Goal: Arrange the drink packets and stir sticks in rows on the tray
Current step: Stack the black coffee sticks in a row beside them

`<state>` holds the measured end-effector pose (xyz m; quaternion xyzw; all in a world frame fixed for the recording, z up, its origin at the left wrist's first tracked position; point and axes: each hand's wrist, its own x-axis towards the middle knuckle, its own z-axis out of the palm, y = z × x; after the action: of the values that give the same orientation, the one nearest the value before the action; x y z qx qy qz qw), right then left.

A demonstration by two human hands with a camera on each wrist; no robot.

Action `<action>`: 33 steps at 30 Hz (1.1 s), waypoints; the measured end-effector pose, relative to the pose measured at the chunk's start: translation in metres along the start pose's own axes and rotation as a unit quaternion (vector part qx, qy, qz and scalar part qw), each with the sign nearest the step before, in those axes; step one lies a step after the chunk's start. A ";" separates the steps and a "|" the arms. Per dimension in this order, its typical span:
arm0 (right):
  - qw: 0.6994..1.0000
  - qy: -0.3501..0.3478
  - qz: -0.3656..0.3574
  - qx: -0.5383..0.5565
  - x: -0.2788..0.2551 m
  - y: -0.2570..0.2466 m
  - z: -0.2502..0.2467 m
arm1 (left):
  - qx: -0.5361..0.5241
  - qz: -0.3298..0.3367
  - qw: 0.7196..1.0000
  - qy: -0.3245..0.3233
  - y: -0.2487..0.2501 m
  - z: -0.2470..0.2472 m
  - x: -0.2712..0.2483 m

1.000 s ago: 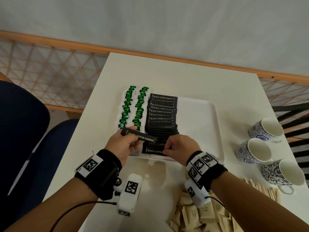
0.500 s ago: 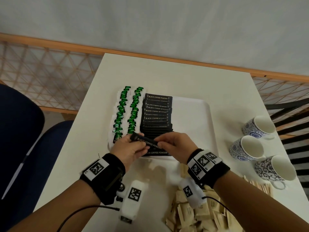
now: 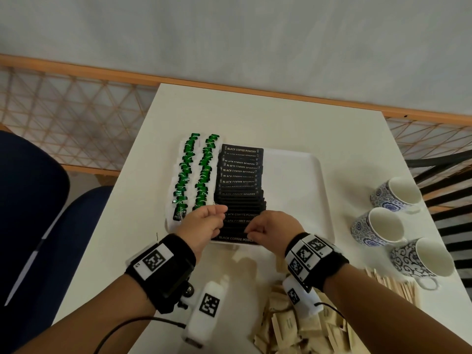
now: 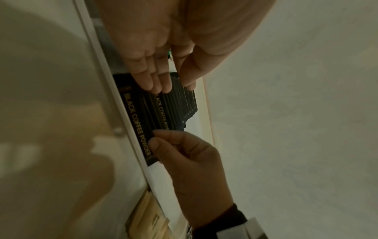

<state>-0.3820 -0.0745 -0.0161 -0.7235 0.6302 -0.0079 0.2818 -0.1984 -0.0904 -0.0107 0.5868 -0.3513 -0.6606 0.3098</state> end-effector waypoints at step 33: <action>0.948 0.132 0.138 0.255 0.023 0.024 0.004 | 0.515 0.099 0.841 -0.136 0.016 0.039 0.027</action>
<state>-0.3981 -0.0952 -0.0373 -0.5257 0.7324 -0.2248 0.3696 -0.2406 -0.1177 -0.0103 0.5279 -0.7356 -0.4238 -0.0244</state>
